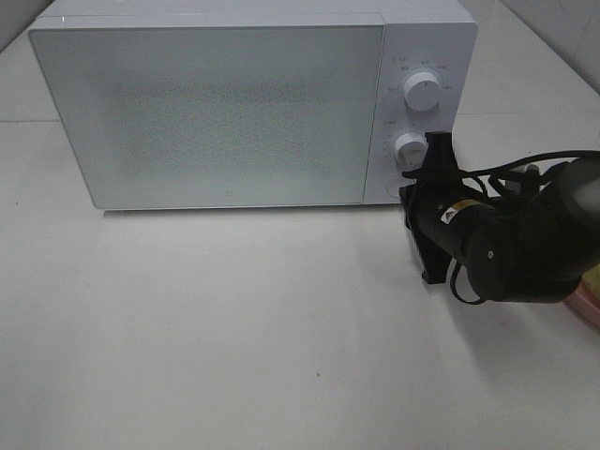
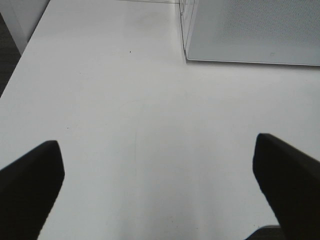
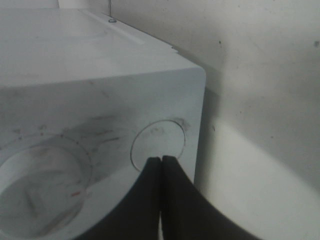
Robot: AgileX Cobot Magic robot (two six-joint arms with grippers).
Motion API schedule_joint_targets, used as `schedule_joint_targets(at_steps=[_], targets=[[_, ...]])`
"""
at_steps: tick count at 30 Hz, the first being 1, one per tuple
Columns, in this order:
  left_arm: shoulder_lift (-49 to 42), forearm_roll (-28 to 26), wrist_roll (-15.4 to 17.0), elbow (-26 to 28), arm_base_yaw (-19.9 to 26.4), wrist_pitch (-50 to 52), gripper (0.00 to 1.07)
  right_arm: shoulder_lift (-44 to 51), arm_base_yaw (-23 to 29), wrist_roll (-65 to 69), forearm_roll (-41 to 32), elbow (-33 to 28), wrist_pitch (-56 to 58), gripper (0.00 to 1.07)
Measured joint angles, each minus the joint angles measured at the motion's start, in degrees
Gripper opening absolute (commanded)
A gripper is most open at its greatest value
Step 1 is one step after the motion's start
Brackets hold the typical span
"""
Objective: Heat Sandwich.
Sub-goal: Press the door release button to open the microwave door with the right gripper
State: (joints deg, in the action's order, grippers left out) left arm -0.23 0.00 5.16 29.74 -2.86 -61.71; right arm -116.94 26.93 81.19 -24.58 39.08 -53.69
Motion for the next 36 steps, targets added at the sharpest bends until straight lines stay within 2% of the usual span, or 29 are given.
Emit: schedule_joint_targets(at_steps=[12, 36], targets=[[0.0, 0.0, 0.0, 0.0, 0.0, 0.0, 0.98, -4.6, -2.8, -0.1, 1.5, 6.0, 3.4, 0.00], [0.0, 0.0, 0.0, 0.0, 0.0, 0.0, 0.98, -2.5, -2.8, -0.1, 2.6, 6.4, 5.3, 0.00]])
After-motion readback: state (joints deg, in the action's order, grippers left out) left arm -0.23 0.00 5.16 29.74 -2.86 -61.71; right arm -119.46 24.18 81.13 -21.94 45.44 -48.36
